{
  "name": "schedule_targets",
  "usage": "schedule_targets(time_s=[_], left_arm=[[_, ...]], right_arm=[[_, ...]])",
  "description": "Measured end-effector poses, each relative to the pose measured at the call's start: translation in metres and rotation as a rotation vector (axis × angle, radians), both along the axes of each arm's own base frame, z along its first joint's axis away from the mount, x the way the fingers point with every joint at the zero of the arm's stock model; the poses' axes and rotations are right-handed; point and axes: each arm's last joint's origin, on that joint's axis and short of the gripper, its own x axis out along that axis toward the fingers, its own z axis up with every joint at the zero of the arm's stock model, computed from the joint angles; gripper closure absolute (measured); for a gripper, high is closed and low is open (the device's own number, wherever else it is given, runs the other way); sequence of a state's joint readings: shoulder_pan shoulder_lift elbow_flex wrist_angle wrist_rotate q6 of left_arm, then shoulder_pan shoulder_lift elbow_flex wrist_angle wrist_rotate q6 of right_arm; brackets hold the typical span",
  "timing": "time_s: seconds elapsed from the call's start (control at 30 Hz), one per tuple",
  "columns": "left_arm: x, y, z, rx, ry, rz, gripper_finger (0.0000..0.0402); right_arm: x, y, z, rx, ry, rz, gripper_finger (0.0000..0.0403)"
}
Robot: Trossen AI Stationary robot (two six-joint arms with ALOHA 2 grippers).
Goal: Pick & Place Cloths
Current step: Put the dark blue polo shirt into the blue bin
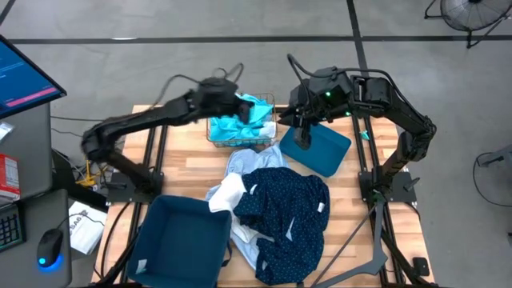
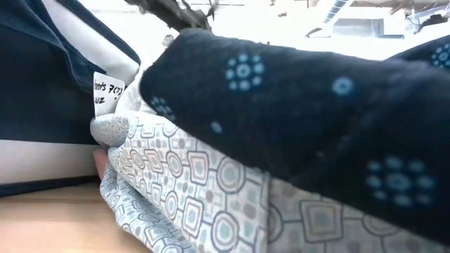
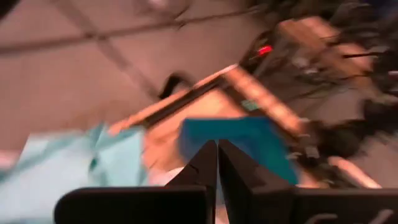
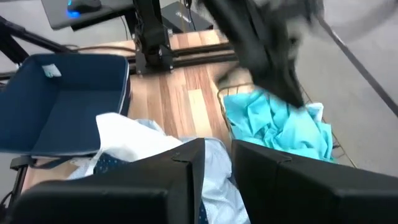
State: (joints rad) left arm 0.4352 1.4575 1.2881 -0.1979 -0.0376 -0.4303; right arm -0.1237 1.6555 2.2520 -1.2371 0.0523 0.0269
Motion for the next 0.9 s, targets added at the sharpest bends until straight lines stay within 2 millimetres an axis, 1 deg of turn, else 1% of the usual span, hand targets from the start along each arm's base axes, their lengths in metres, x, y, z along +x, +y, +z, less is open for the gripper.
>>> schedule_targets(time_s=[0.07, 0.13, 0.23, 0.3, 0.4, 0.5, 0.57, 0.63, 0.77, 0.83, 0.9], left_arm=[[-0.017, -0.019, 0.026, 0.079, -0.05, -0.083, 0.0402], [-0.035, -0.042, 0.049, 0.15, -0.1, -0.156, 0.0402], [-0.066, -0.075, 0.075, 0.23, -0.155, -0.244, 0.0402], [-0.087, -0.093, 0.087, 0.259, -0.18, -0.278, 0.0402], [-0.117, -0.115, 0.097, 0.293, -0.198, -0.316, 0.0402], [-0.141, -0.131, 0.101, 0.298, -0.192, -0.33, 0.0402], [-0.155, -0.138, 0.1, 0.301, -0.171, -0.332, 0.0402], [-0.163, -0.143, 0.097, 0.306, -0.158, -0.334, 0.0402], [-0.176, -0.149, 0.081, 0.304, -0.148, -0.377, 0.0402], [-0.182, -0.151, 0.07, 0.296, -0.143, -0.394, 0.0401], [-0.186, -0.152, 0.059, 0.269, -0.138, -0.404, 0.0399]], right_arm=[[-0.002, 0.002, -0.003, 0.013, 0.038, -0.001, 0.0326], [-0.008, 0.003, -0.009, 0.048, 0.116, -0.022, 0.0326], [-0.013, 0.006, -0.022, 0.127, 0.262, -0.079, 0.0326], [-0.013, 0.012, -0.034, 0.169, 0.358, -0.109, 0.0327], [-0.006, 0.029, -0.052, 0.185, 0.424, -0.083, 0.0331], [0.001, 0.049, -0.073, 0.172, 0.48, -0.05, 0.0335], [0.006, 0.061, -0.094, 0.131, 0.551, -0.054, 0.0337], [0.011, 0.073, -0.118, 0.091, 0.595, -0.09, 0.0336], [0.016, 0.093, -0.166, 0.054, 0.644, -0.164, 0.0328], [0.018, 0.102, -0.185, 0.069, 0.636, -0.17, 0.0315], [0.022, 0.111, -0.202, 0.093, 0.6, -0.165, 0.0294]])
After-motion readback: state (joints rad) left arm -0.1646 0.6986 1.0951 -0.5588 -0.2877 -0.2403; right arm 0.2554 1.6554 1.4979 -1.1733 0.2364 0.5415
